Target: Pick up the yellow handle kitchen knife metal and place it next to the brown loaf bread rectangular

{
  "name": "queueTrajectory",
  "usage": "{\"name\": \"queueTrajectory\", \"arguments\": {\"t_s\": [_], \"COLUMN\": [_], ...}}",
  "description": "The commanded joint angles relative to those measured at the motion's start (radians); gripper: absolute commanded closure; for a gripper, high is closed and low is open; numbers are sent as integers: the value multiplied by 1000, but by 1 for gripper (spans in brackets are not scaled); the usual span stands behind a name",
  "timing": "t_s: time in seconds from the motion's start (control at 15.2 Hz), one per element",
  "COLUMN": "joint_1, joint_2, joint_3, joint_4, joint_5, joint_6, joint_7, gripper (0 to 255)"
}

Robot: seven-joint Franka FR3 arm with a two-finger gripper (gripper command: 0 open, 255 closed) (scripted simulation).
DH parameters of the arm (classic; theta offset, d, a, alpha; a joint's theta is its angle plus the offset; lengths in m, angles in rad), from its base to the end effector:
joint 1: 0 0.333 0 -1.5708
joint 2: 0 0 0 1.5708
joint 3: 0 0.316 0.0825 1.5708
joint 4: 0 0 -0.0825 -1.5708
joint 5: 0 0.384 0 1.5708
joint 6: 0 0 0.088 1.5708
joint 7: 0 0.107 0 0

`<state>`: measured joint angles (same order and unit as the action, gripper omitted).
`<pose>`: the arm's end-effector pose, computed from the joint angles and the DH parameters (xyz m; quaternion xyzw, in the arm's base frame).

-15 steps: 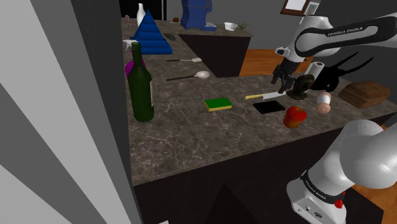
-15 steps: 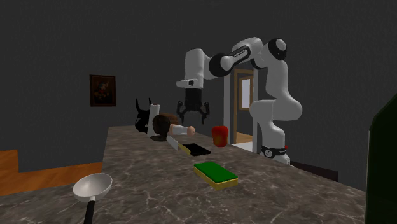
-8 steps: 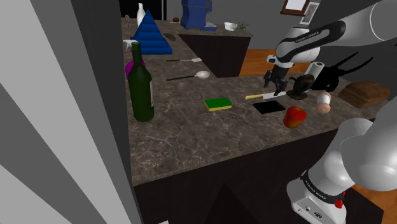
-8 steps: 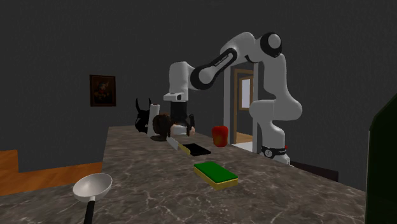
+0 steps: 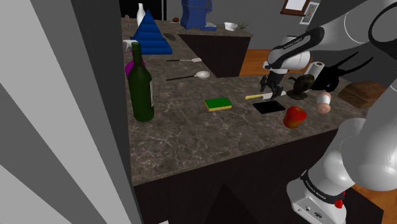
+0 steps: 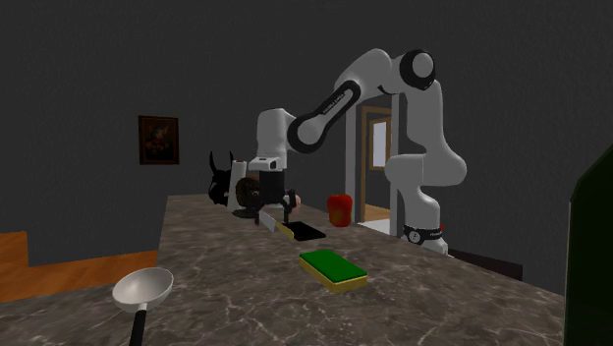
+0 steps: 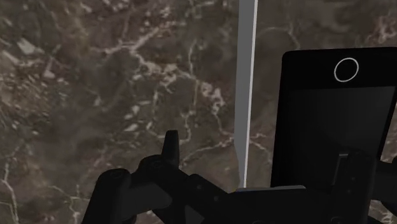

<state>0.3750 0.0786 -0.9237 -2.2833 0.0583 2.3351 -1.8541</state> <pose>0.4455 -0.2703 0.3333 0.8060 0.5919 -0.0085 0.0063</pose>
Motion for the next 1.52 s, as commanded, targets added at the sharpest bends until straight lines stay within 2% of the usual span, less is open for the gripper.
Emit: {"name": "queueTrajectory", "arguments": {"t_s": [0.0, 0.4, 0.46, 1.06, 1.45], "joint_1": [-4, -4, -4, -4, 10], "joint_2": [11, 11, 11, 11, -71], "joint_3": [1, 1, 1, 1, -9], "joint_4": [-2, -2, -2, -2, 28], "joint_5": [13, 12, 12, 12, -77], "joint_6": [9, 9, 9, 9, -69], "joint_7": [-11, -11, -11, -11, 52], "gripper": [0, 0, 255, 255, 255]}}
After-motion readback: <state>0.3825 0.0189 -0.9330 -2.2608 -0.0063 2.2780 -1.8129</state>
